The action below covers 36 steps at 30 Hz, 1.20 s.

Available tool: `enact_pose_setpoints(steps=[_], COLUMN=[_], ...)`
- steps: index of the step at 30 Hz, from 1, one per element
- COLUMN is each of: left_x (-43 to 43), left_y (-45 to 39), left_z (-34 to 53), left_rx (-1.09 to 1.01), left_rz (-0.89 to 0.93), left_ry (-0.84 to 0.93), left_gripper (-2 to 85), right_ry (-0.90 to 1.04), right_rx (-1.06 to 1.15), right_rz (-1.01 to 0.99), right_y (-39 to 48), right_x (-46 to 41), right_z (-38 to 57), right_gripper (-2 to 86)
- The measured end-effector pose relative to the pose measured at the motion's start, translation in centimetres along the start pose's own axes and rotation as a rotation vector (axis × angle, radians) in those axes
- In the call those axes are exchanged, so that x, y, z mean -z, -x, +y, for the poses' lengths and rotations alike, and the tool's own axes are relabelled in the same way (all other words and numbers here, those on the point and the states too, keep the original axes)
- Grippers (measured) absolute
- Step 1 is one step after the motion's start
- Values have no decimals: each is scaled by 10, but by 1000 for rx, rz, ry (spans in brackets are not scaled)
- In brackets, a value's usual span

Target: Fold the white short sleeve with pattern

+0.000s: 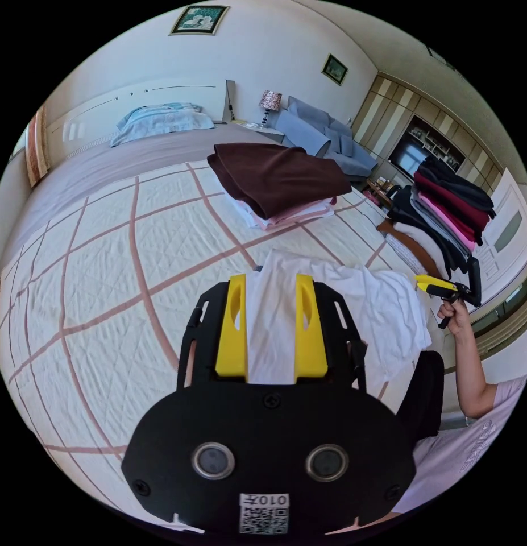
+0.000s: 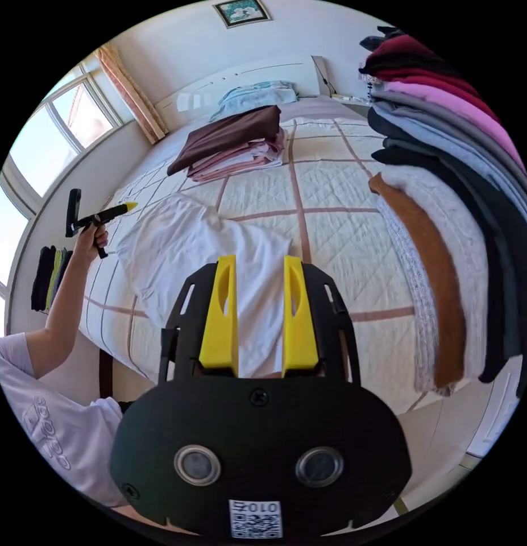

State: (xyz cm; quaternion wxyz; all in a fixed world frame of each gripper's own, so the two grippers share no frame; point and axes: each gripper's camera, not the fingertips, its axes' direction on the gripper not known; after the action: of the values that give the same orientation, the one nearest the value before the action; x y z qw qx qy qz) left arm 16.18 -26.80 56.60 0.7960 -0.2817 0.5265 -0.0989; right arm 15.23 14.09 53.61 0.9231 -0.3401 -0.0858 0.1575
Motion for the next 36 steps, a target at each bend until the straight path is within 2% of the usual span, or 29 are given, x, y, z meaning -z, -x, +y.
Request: enact_pose_setpoints(steps=[4,7,10,14,16,18,19,20,22,24,27,29,31,36], left_x=[-50,-82,-57,46,103,168,178,190,185,153,139,140,140,118], left_y=[1,4,7,10,10,14,17,26,44,72,90,89,80,40], left_z=[-44,-58,-54,-27,2,55,69,95,130,184,260,281,280,211], left_rx=[15,6,-24,-127,-187,-278,-288,-284,-215,-30,166,210,169,-60], left_rz=[-14,43,86,183,185,162,158,155,169,172,190,158,99,-8], left_ry=[111,229,104,-183,-315,-456,-464,-435,-284,-12,-4,-27,-38,-42], left_gripper=[87,45,18,7,5,5,5,7,11,22,41,54,69,116], right_ry=[103,85,24,-145,-300,-379,-384,-360,-145,49,199,203,136,3], right_rx=[-47,-70,-42,77,254,383,452,483,540,548,529,495,459,382], right_rz=[-46,-77,-119,-87,-121,-128,-150,-168,-222,-249,-225,-222,-215,-196], right_y=[-18,-24,-18,16,51,75,87,91,104,111,120,120,122,134], right_x=[-39,-45,-25,33,77,96,97,93,56,21,-11,-13,-1,8], right_z=[-25,-28,-28,-16,12,42,61,68,89,105,135,140,125,59], right_gripper=[91,66,48,44,43,42,42,42,41,44,48,52,65,101])
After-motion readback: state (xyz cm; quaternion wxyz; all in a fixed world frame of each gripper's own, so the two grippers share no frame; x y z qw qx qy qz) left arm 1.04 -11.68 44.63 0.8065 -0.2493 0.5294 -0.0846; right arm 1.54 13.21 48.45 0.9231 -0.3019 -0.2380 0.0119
